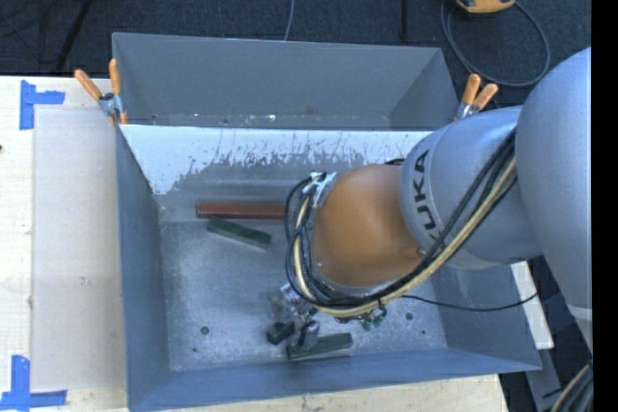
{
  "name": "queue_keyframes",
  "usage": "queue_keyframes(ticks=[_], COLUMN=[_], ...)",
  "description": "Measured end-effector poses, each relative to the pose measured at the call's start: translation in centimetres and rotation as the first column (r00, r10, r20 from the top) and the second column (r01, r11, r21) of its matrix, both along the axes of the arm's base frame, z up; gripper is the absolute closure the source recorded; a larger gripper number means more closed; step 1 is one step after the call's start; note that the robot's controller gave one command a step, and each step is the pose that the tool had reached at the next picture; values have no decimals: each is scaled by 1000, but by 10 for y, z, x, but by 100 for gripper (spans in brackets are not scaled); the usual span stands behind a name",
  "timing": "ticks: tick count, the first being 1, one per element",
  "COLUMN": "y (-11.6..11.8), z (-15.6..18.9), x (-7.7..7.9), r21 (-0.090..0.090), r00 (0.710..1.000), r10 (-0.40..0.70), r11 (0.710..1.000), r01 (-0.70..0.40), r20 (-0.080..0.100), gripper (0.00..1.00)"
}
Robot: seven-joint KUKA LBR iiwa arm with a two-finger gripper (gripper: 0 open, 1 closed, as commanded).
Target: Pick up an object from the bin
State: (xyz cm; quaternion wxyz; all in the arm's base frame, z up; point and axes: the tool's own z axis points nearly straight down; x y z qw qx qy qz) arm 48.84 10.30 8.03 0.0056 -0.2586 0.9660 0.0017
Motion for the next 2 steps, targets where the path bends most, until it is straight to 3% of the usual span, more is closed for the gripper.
queue_keyframes(ticks=[1,2], y=[-6,7], z=[20,161], x=[24,23], r21=[-5,-4], r00=[1000,1000], r10=[-8,-25], r11=[1000,1000], r01=[8,25], r20=[-12,-6], gripper=[100,100])
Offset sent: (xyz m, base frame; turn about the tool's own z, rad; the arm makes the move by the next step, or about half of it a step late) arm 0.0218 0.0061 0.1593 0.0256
